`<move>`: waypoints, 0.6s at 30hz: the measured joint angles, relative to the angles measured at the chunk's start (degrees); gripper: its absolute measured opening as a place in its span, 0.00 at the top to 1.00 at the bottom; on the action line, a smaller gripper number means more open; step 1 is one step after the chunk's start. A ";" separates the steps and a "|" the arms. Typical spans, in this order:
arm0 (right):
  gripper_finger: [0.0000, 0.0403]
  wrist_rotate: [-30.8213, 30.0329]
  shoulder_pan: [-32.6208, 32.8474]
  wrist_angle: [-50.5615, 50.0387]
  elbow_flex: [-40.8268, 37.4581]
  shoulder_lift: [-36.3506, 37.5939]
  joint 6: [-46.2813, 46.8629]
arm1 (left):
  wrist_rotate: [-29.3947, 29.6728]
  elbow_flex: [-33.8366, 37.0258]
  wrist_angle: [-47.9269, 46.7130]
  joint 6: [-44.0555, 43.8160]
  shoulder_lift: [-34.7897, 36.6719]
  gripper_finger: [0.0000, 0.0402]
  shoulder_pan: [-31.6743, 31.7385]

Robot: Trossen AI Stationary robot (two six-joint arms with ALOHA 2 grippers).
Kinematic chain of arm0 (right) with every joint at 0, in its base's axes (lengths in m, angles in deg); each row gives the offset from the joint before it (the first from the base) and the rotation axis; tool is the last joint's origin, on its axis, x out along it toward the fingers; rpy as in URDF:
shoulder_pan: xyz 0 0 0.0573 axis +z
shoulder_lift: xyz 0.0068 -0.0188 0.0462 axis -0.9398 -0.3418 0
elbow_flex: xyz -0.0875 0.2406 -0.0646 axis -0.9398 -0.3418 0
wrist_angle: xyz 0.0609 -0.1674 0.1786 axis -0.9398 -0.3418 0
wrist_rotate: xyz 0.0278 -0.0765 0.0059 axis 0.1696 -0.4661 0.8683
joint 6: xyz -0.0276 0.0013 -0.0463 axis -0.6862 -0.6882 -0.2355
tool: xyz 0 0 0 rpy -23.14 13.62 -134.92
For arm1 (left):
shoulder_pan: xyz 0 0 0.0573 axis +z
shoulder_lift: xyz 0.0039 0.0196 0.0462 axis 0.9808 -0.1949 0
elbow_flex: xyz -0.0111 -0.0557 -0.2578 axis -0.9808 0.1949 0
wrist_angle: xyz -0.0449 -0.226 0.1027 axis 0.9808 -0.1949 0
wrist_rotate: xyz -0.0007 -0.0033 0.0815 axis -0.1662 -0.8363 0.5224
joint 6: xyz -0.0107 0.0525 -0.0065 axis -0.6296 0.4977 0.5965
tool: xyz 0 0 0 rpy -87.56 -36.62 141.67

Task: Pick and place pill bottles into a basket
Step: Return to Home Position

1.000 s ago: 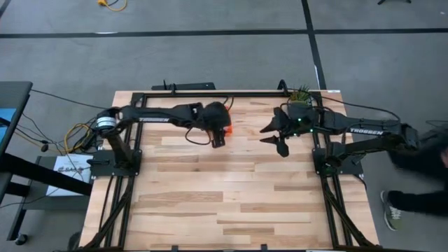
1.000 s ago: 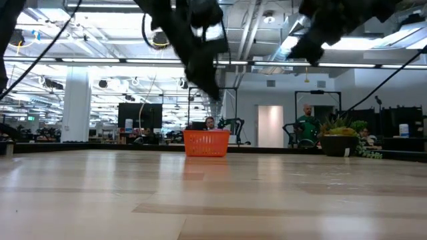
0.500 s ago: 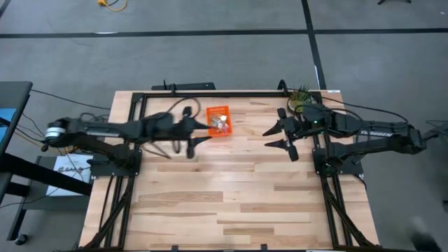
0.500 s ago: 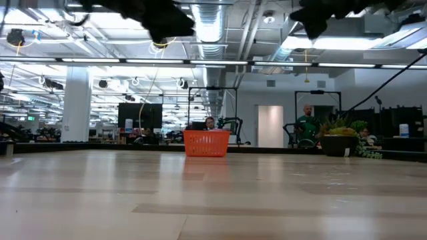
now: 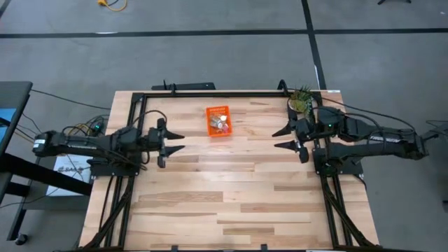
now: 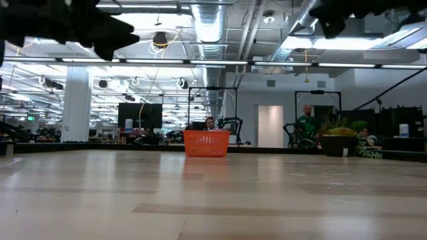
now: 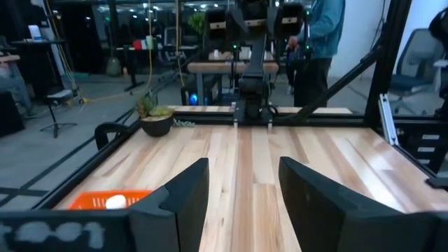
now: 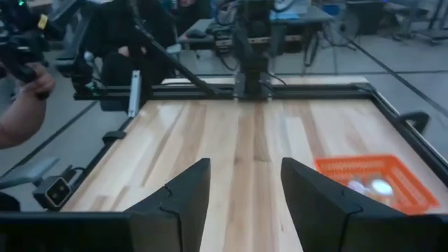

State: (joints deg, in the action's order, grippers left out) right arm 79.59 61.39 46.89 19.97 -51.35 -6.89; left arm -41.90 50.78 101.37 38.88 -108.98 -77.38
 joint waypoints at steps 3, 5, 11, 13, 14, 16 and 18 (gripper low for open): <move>0.58 -0.04 -1.59 -0.32 -3.14 4.40 1.28 | 0.00 3.11 -0.26 -0.55 4.70 0.59 0.00; 0.58 0.06 -2.47 -0.35 -5.25 7.44 1.84 | 0.00 4.93 -0.32 -0.76 7.18 0.59 0.00; 0.58 0.16 -4.04 -2.69 -10.01 16.40 1.89 | 0.84 9.53 0.09 -1.62 12.62 0.59 0.00; 0.58 0.16 -4.31 -4.00 -10.88 19.45 1.94 | 2.73 11.25 0.01 -2.59 14.05 0.59 0.02; 0.58 0.16 -4.30 -4.93 -11.12 21.04 1.99 | 3.38 12.07 0.18 -3.09 14.71 0.59 0.02; 0.58 0.18 -4.22 -7.16 -11.22 23.89 2.28 | 4.22 13.21 0.42 -4.07 15.83 0.59 0.04; 0.58 0.18 -4.11 -8.92 -11.24 26.83 2.45 | 4.28 13.21 -1.17 -4.52 16.66 0.59 -0.03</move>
State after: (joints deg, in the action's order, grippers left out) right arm 79.77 57.27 37.97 8.73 -24.52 -4.45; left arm -37.62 63.99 100.20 34.36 -92.33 -77.41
